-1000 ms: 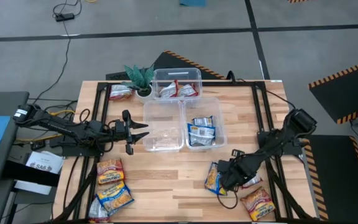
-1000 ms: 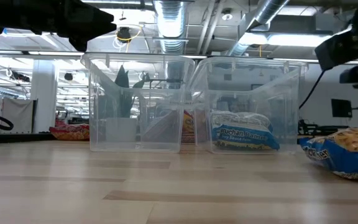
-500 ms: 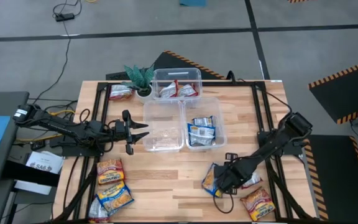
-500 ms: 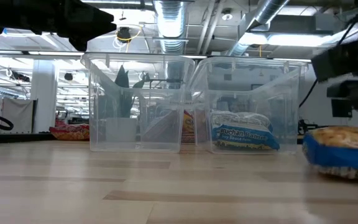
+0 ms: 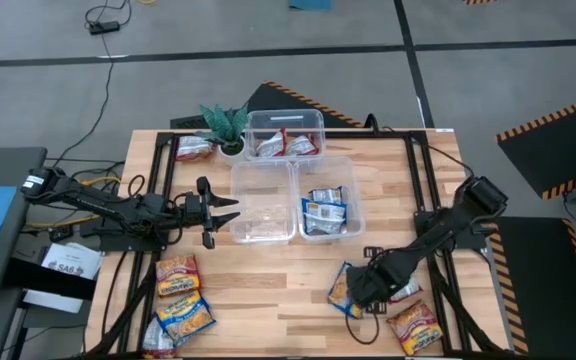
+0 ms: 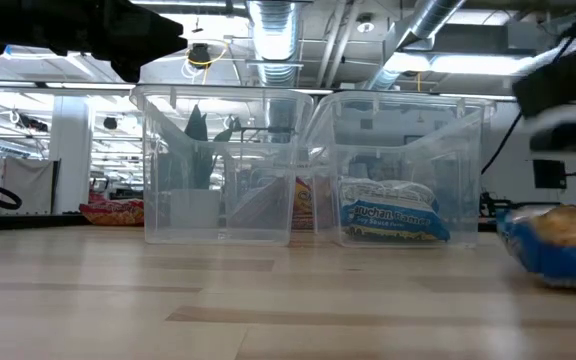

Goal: Sort Maruchan noodles
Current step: Put the blue noodle pack into the bottom right transparent bin, then put the red noodle pack into the top transparent bin

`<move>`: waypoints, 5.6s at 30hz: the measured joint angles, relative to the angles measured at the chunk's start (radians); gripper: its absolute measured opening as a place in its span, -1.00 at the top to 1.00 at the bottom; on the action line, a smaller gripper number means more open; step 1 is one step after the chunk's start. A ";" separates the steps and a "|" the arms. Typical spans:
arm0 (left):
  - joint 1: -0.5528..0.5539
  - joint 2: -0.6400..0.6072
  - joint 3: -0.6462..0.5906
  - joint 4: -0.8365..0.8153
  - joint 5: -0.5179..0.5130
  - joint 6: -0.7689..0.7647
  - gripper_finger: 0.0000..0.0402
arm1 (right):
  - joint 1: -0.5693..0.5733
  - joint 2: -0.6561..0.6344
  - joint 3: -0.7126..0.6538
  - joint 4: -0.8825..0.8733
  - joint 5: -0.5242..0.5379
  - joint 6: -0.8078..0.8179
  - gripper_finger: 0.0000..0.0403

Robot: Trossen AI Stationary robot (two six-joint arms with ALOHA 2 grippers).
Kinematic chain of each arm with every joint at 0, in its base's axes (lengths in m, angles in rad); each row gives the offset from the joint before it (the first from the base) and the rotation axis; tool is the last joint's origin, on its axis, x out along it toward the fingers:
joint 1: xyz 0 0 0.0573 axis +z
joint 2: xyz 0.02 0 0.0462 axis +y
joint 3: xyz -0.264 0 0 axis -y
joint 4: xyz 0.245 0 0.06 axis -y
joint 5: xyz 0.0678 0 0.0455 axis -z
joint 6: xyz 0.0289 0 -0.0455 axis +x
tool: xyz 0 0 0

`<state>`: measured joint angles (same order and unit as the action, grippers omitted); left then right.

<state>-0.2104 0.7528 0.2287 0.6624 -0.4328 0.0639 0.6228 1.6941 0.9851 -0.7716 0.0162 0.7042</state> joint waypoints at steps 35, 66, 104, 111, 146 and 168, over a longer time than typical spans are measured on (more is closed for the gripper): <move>0.000 0.000 0.000 0.000 0.000 0.005 0.31 | -0.403 -0.496 0.158 0.171 0.458 -0.525 0.89; 0.000 0.000 0.000 -0.025 -0.080 0.004 0.31 | -0.472 -0.438 0.127 -0.223 0.619 -0.317 -0.24; 0.000 -0.001 0.000 -0.025 -0.070 0.003 0.31 | -0.413 -0.814 -0.583 1.113 0.283 -0.731 -0.24; 0.000 -0.001 0.000 -0.025 -0.070 0.021 0.31 | -0.475 -0.846 -0.603 1.115 0.243 -0.701 -0.24; 0.973 0.385 0.119 -0.505 -0.141 -0.503 0.31 | -0.475 -0.836 -0.602 1.078 0.245 -0.651 -0.24; 1.015 0.570 0.121 -0.377 -0.177 -0.440 0.35 | -0.475 -0.836 -0.602 1.068 0.247 -0.625 -0.24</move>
<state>0.8042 1.3224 0.3492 0.2852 -0.6098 -0.3758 0.1478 0.8581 0.3832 0.2969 0.2630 0.0795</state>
